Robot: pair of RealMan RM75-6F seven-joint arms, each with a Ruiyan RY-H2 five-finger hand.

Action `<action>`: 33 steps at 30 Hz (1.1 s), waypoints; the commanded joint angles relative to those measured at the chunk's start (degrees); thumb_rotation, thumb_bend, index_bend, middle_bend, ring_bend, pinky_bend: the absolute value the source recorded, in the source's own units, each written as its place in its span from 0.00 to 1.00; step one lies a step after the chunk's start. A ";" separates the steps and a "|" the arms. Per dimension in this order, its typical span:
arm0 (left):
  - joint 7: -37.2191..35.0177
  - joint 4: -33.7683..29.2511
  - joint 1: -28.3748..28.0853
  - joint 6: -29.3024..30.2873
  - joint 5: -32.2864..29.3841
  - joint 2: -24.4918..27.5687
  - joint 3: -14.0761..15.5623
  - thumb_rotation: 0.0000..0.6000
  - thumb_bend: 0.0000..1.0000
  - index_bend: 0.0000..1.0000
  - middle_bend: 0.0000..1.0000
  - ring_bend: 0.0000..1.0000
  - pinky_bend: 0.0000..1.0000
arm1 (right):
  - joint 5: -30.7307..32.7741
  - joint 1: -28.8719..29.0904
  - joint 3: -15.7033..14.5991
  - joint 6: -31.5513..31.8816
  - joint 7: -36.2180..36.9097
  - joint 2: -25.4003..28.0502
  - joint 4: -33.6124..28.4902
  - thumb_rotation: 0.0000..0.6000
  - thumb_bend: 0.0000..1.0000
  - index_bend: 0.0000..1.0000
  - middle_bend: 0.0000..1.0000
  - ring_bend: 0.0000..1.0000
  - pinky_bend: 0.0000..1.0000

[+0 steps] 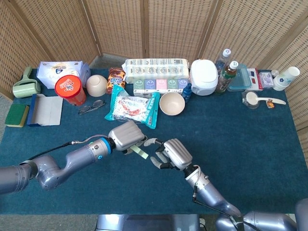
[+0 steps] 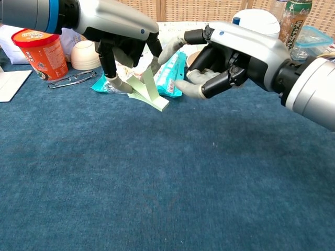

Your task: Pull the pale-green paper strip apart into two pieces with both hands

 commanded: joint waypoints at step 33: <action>-0.96 0.18 -0.29 -0.09 0.34 -0.37 -0.72 1.00 0.35 0.74 1.00 1.00 1.00 | -0.47 0.16 -1.10 -0.22 -0.43 -1.54 0.72 1.00 0.43 0.43 0.94 1.00 1.00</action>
